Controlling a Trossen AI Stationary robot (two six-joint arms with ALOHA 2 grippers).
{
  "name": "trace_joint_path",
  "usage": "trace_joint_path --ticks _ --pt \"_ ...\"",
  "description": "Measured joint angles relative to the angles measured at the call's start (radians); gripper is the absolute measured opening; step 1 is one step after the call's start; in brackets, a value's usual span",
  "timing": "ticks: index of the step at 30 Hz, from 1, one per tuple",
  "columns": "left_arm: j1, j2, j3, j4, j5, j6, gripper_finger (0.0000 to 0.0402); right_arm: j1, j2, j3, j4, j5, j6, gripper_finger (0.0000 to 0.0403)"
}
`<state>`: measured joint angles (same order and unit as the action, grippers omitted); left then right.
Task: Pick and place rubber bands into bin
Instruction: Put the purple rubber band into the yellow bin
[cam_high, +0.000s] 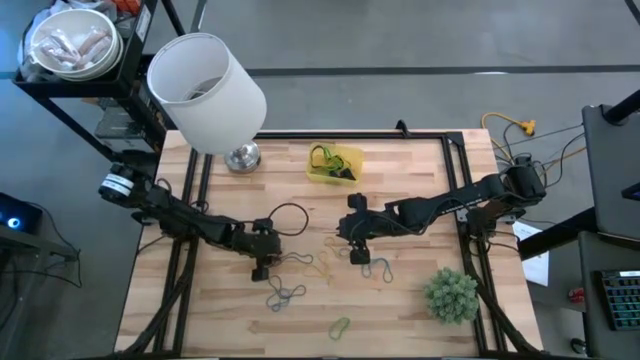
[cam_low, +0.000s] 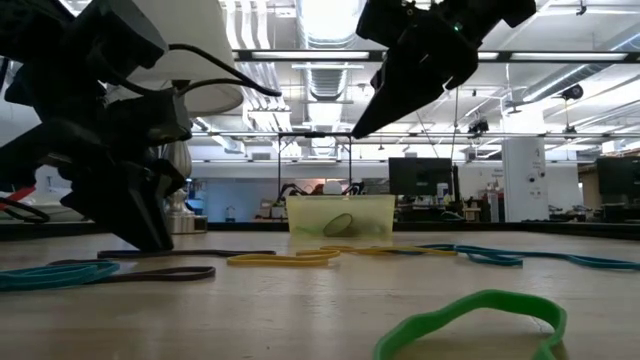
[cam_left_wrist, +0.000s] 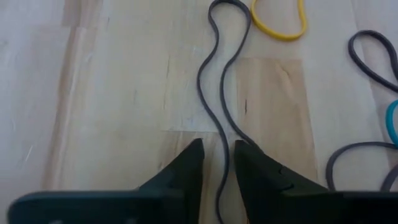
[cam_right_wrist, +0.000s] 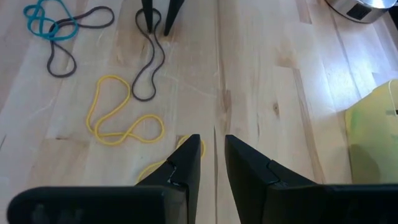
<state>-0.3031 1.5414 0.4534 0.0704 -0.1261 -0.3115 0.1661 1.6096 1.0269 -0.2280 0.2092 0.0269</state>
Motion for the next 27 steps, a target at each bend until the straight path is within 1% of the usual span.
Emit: trace_joint_path --ticks 4,7,9,12,17,19,23,27 --pt "0.0 0.0 0.0 -0.002 -0.006 0.011 0.0044 0.0 0.0 -0.001 0.0 0.0 0.0 0.0068" --pt "-0.002 0.0 -0.001 -0.003 -0.031 0.047 0.0027 0.0 0.0 -0.001 0.0 0.0 0.0 0.0068" --pt "-0.004 -0.001 -0.001 -0.003 -0.065 0.077 0.0016 0.0 0.0 -0.001 0.0 0.0 0.0 0.0068" --pt "-0.004 -0.001 -0.002 -0.01 -0.144 0.09 0.0004 0.0 0.0 -0.001 0.0 0.0 0.0 0.0068" --pt "-0.003 -0.004 -0.002 -0.01 -0.277 0.09 0.0002 0.0 0.0 -0.001 0.0 0.0 0.0 0.0068" --pt "-0.002 -0.006 -0.002 -0.006 -0.279 0.089 0.0002 0.0 0.0 -0.001 0.0 0.0 0.0 0.0068" --pt "0.0 -0.007 0.003 -0.002 -0.249 0.085 0.0001 0.0 0.0 -0.001 0.0 0.0 0.0 0.0068" --pt "0.004 -0.007 0.002 0.007 -0.185 0.081 0.0001 0.0 0.0 -0.001 0.0 0.0 0.0 0.0068"
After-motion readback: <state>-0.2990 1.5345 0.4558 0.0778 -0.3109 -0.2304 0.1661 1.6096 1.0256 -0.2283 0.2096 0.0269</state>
